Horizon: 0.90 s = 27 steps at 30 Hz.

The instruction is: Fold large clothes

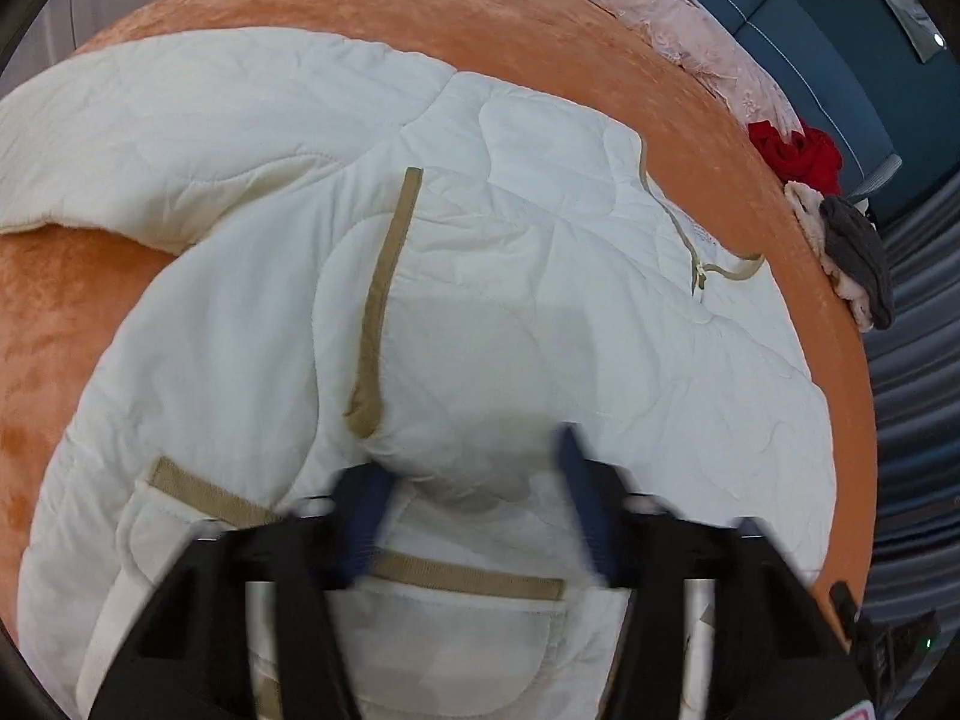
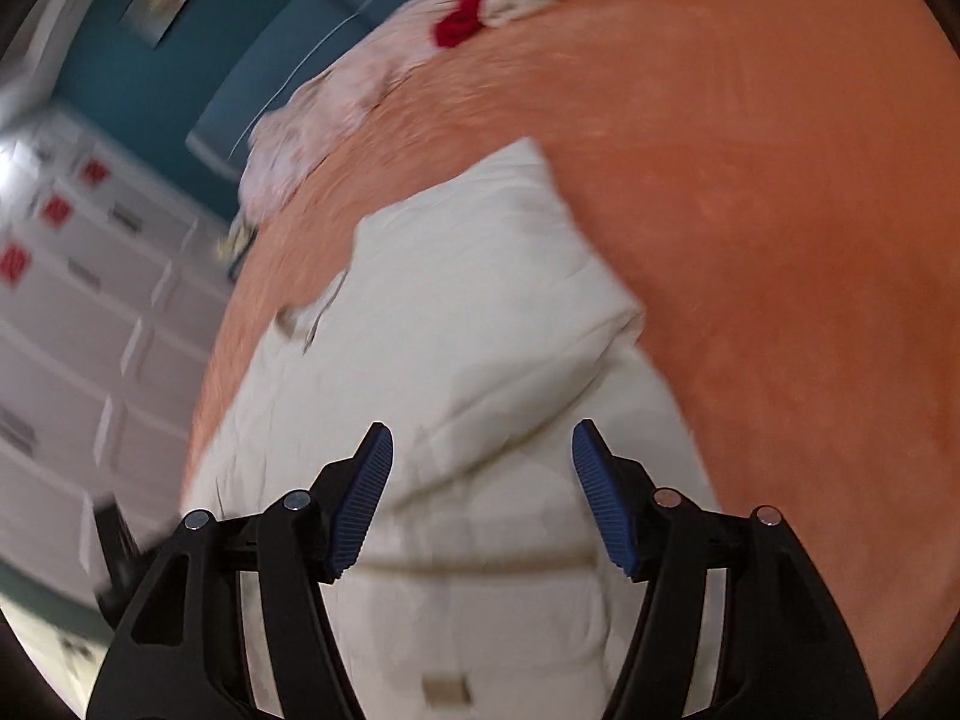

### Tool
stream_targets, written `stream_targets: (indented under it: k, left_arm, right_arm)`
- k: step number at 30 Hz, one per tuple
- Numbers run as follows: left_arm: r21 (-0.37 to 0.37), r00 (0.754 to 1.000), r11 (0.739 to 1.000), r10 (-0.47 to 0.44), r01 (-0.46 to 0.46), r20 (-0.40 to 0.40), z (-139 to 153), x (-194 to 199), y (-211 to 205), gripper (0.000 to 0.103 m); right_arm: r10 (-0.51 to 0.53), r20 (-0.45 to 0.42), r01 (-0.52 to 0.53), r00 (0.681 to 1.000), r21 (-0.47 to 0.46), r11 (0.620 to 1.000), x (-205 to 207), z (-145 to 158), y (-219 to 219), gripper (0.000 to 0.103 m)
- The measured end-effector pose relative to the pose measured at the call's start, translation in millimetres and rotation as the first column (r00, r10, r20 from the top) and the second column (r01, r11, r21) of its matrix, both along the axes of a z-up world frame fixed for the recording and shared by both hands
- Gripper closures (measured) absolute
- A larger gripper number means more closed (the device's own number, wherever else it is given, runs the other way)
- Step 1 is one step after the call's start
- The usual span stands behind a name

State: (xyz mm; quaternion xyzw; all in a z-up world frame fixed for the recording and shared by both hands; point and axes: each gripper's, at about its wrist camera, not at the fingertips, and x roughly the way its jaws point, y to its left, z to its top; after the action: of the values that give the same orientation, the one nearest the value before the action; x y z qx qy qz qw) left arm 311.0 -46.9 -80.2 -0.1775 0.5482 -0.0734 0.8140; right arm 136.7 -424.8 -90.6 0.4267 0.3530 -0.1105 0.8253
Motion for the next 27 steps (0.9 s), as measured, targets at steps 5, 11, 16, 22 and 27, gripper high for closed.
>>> stream_targets:
  k: [5,11,16,22,27]
  left_arm:
    - [0.016,0.994,1.000,-0.011,0.010,0.107,29,0,15,0.100]
    - [0.167,0.972,0.985,-0.084,0.047,0.218,47,-6,15,0.099]
    - [0.298,0.981,0.952,-0.122,0.072,0.153,-13,-12,-1,0.096]
    - [0.342,0.965,0.938,-0.130,0.046,0.227,-25,-24,-4,0.092]
    - [0.335,0.960,0.941,-0.127,0.037,0.249,-28,-29,-4,0.091]
  right_arm:
    - [-0.034,-0.016,0.036,0.999,0.087,0.996,28,-15,-24,0.092]
    - [0.045,0.037,-0.037,0.998,-0.189,0.981,32,30,16,0.094]
    - [0.070,-0.155,-0.113,0.985,-0.283,0.952,46,-16,29,0.092]
    - [0.021,-0.200,-0.107,0.980,-0.433,0.895,40,6,51,0.077]
    - [-0.039,-0.110,-0.034,0.993,-0.596,0.802,15,53,92,0.073]
